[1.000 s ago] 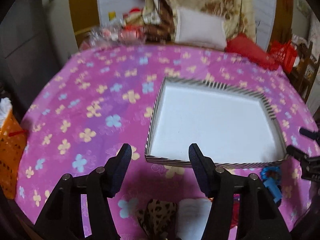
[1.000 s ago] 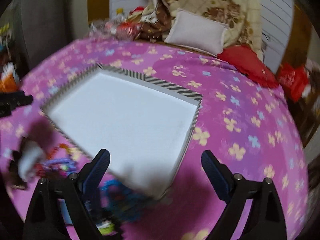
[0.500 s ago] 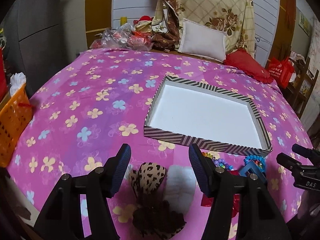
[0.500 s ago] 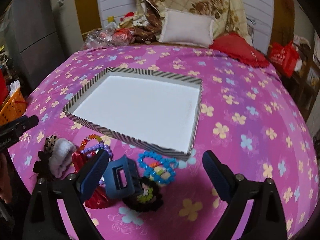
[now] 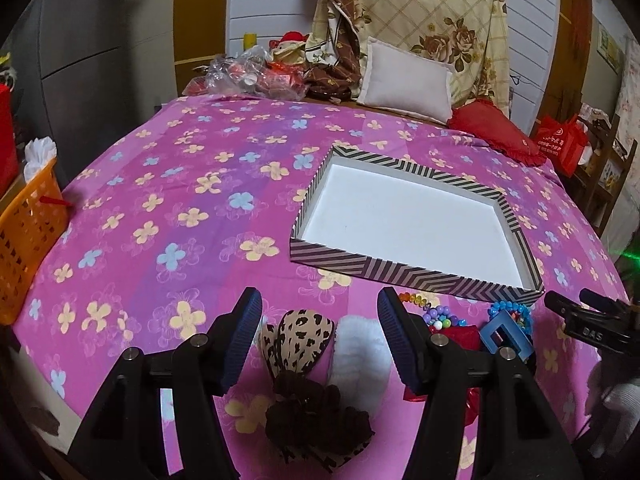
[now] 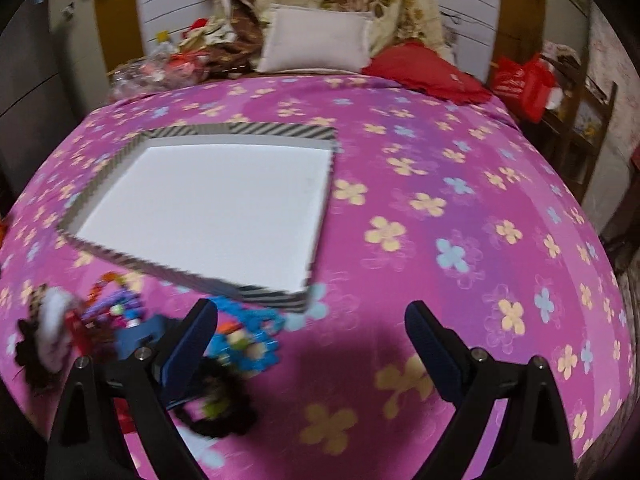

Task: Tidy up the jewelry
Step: 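Lower the left tool onto the brown scrunchie and close its fingers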

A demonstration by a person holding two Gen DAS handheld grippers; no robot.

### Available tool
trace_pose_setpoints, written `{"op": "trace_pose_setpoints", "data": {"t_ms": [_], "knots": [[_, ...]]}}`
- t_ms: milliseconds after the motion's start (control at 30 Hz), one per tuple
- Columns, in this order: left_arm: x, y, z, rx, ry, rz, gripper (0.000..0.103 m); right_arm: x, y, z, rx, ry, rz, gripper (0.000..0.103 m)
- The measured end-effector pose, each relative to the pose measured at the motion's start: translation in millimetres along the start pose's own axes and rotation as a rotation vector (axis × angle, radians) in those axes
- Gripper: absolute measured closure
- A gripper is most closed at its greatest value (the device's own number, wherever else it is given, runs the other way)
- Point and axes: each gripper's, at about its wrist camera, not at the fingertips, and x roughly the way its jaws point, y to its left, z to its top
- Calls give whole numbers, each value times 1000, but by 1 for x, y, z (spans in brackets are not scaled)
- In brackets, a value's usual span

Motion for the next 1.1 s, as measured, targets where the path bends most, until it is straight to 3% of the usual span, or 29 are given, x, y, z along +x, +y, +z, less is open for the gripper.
{"op": "trace_pose_setpoints", "data": {"t_ms": [233,533,800,933,1100], "knots": [[-1,8,2,-17,-30,22,52,14,-24,5,67,-9,-18,6],[2,14,1,-41,-27,12,52,-5,-5,8,26,-42,30,6],[-3,23,-1,-53,-47,22,52,-10,6,6,31,19,73,6],[-5,31,-3,-42,-55,50,52,-6,6,2,53,60,145,6],[-3,42,-9,-30,-48,88,52,-13,10,-1,33,46,151,7]]}}
